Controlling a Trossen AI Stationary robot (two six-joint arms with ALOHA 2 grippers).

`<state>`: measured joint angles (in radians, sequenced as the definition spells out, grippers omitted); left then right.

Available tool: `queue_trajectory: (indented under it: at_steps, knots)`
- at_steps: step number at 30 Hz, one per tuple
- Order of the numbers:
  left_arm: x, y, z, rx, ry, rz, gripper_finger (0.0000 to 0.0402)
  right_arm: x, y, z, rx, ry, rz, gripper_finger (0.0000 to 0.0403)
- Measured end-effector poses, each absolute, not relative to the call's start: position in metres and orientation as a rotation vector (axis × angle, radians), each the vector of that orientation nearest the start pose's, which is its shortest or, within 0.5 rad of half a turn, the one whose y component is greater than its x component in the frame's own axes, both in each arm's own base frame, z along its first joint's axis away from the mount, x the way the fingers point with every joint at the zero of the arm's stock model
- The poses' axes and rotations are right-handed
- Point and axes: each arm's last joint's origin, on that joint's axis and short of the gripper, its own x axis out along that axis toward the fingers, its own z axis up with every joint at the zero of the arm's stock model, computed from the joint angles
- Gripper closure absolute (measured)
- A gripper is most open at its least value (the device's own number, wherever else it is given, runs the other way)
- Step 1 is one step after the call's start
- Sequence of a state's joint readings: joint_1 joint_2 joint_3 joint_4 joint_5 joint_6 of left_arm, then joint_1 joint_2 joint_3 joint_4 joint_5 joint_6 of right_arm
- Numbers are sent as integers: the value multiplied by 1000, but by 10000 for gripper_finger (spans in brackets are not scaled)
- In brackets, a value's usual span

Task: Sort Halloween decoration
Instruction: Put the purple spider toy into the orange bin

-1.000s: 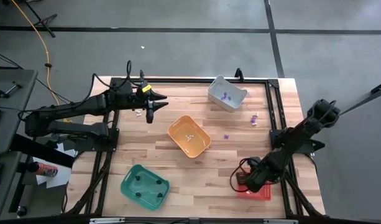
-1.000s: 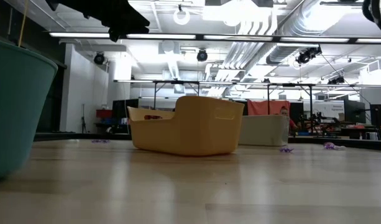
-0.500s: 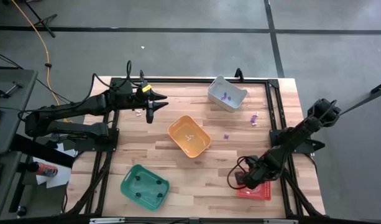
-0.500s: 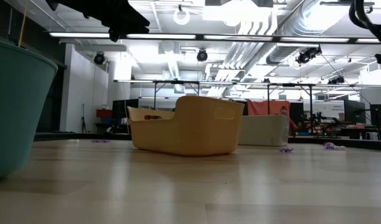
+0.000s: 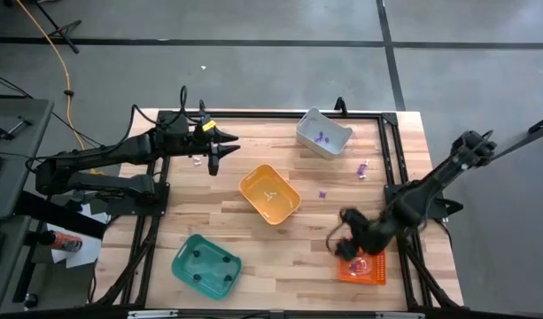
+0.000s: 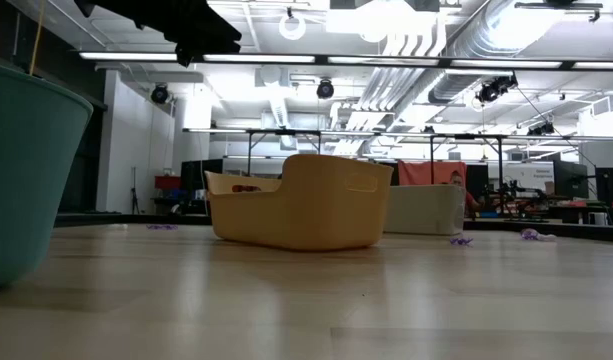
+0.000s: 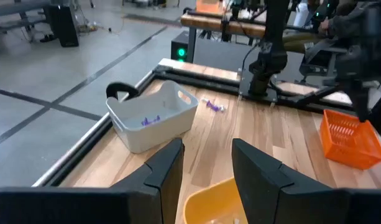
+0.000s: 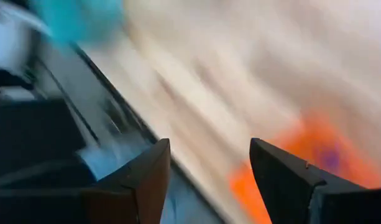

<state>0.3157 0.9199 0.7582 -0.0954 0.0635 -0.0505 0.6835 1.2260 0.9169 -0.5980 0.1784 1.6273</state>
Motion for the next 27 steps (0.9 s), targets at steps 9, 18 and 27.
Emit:
queue_trajectory:
  at_steps: [9,18,27]
  knots:
    - [198,62,324,-68,86,242,275,238,46,297,624,475,-321,188]
    - [204,61,333,-239,-36,169,275,281,-49,336,211,-70,-177,188]
    - [227,58,327,-241,-66,62,275,279,-67,343,168,-144,-21,212]
